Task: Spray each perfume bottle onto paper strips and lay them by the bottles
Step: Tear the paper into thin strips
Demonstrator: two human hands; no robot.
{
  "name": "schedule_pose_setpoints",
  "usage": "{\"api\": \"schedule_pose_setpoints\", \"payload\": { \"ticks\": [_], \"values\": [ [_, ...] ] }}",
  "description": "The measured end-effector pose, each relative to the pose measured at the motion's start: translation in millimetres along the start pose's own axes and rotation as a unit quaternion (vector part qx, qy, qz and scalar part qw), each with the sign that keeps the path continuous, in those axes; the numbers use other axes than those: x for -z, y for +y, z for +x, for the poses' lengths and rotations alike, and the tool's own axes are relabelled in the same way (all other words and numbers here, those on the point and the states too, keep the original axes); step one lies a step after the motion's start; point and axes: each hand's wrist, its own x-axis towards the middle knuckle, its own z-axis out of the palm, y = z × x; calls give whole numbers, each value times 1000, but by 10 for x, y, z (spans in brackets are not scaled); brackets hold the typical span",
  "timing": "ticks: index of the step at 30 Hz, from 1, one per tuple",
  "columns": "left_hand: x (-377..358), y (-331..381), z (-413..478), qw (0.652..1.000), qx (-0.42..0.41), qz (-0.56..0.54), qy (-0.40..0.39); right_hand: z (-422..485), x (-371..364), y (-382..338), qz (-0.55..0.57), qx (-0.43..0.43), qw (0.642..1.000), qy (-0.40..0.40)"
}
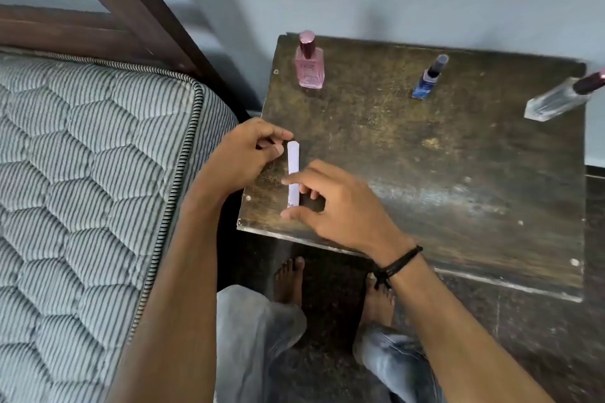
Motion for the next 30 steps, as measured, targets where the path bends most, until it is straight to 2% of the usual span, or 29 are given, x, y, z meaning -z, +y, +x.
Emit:
{"api": "schedule_pose_setpoints", "payload": {
  "ticks": [4,8,13,18,25,30],
  "values": [
    [-18,-95,48,999,-23,25,-11,-13,-116,77,-52,12,999,-9],
    [-13,-141,151,999,-43,2,-19,-24,-204,166,-89,36,995,27],
    [41,-130,219,997,-47,-8,-54,-52,-236,192,-92,45,994,47],
    [18,-177,237,998,-56,-15,-33,-43,-230,166,-93,46,993,64],
    [-16,-184,173,997,-66,-34,-2,-5,-178,83,-29,-17,998,52],
    [-44,-187,142,995,-61,-81,10,43,-179,6,-27,-73,996,49]
  ]
}}
